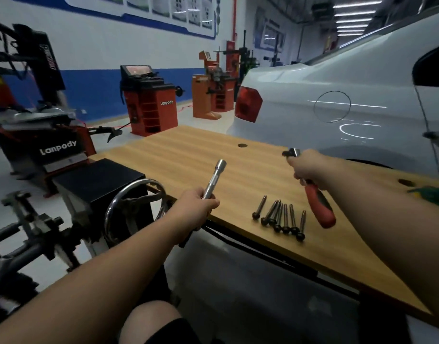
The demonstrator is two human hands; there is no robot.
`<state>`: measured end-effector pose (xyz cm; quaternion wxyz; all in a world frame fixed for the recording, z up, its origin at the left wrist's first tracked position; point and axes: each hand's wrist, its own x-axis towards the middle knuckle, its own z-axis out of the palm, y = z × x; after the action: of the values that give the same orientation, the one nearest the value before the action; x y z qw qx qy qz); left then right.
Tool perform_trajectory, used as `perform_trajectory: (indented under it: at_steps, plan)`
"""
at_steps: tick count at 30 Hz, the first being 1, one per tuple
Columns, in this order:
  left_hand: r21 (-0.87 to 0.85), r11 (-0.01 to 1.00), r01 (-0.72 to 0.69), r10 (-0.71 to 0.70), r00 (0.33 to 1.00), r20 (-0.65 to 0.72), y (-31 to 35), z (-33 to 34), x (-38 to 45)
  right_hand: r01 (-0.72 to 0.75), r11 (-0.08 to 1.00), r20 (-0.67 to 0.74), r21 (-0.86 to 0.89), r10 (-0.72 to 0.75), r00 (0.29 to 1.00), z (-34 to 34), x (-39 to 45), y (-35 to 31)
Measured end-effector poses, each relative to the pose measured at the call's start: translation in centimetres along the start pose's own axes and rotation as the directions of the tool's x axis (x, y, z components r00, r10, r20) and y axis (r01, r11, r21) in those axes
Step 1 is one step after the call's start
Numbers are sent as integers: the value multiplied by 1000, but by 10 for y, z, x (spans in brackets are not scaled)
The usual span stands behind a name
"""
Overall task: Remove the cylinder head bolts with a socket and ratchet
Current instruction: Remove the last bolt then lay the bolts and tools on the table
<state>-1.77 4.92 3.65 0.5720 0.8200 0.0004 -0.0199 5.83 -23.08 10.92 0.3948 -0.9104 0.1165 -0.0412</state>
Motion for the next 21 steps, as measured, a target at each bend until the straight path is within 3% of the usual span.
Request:
perform_trajectory:
  at_steps: [5, 11, 21]
  plan:
    - [-8, 999, 39, -39, 995, 89, -3, 49, 7, -132, 954, -70, -269, 117, 991, -1, 5, 73]
    - [-25, 998, 55, -49, 984, 173, 1, 82, 6, -218, 869, -123, -445, 182, 976, 16, 11, 116]
    - [-73, 989, 132, -117, 976, 183, -8, 73, 21, -147, 765, -77, -628, 126, 989, 36, 28, 134]
